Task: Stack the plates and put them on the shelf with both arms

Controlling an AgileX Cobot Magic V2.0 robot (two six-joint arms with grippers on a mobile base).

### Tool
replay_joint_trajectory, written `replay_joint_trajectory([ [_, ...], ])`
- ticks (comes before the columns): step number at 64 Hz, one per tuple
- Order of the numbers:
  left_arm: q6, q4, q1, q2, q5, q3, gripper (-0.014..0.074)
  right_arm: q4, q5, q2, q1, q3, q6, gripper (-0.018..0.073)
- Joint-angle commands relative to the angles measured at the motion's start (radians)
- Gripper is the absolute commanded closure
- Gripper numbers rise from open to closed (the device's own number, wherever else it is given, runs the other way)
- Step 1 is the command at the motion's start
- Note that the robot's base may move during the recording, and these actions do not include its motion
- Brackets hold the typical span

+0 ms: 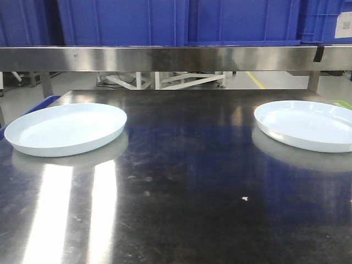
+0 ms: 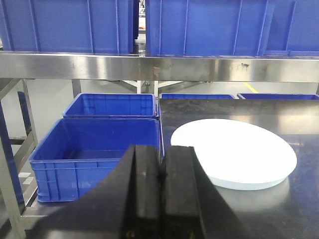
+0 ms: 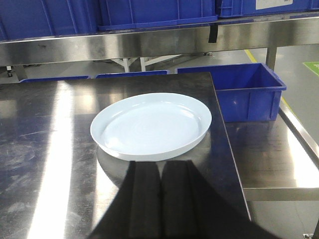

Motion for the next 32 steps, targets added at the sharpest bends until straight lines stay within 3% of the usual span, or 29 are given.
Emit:
replay_joint_trajectory([
  [1, -0.004, -0.008, -0.001, -0.018, -0.082, 0.002, 0.0513, -0.005, -0.095, -0.019, -0.006, -0.001, -0.005, 0.0537],
  [32, -0.004, -0.008, -0.001, -0.018, -0.082, 0.002, 0.0513, -0.005, -0.095, -0.019, -0.006, -0.001, -0.005, 0.0537],
])
